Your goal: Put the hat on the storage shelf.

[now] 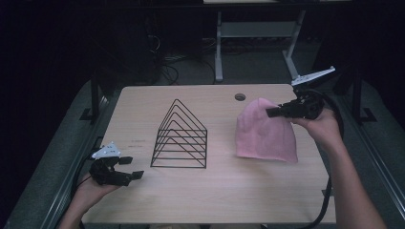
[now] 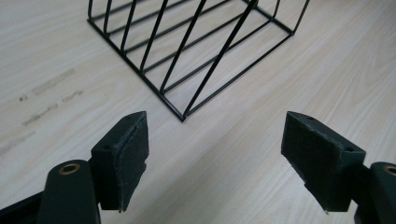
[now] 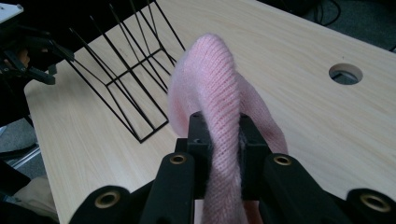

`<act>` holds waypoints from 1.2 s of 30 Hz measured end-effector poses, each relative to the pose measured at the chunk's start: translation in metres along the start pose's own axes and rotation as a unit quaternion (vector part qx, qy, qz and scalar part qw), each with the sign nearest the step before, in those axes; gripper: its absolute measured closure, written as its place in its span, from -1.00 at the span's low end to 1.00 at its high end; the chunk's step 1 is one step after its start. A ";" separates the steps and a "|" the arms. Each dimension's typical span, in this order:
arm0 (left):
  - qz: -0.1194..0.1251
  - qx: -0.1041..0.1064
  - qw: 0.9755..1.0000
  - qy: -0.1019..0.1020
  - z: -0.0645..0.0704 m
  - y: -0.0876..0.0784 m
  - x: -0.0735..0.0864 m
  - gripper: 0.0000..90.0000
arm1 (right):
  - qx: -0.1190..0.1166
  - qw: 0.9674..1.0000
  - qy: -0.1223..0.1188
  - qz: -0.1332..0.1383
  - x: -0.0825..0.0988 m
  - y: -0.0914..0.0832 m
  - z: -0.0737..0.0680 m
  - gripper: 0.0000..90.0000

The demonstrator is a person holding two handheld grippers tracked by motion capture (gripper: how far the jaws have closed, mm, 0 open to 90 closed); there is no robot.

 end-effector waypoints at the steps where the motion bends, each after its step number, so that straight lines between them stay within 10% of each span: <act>1: -0.003 0.001 1.000 0.002 0.000 -0.001 -0.002 -0.48 | 0.000 1.000 -0.001 0.001 -0.002 -0.001 0.000 0.75; 36: -0.028 0.035 0.997 0.067 0.018 -0.033 -0.085 -0.48 | 0.004 0.997 -0.069 0.028 -0.103 -0.024 -0.021 0.74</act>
Point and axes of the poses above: each handheld gripper's, and its own axes: y roughly forward along the jaws, x roughly out of its underside, z roughly to its right, the point moved 7 cm from there along y, roughly forward along the jaws, and after that the axes turned 14 degrees about -y, right-handed, at the moved point
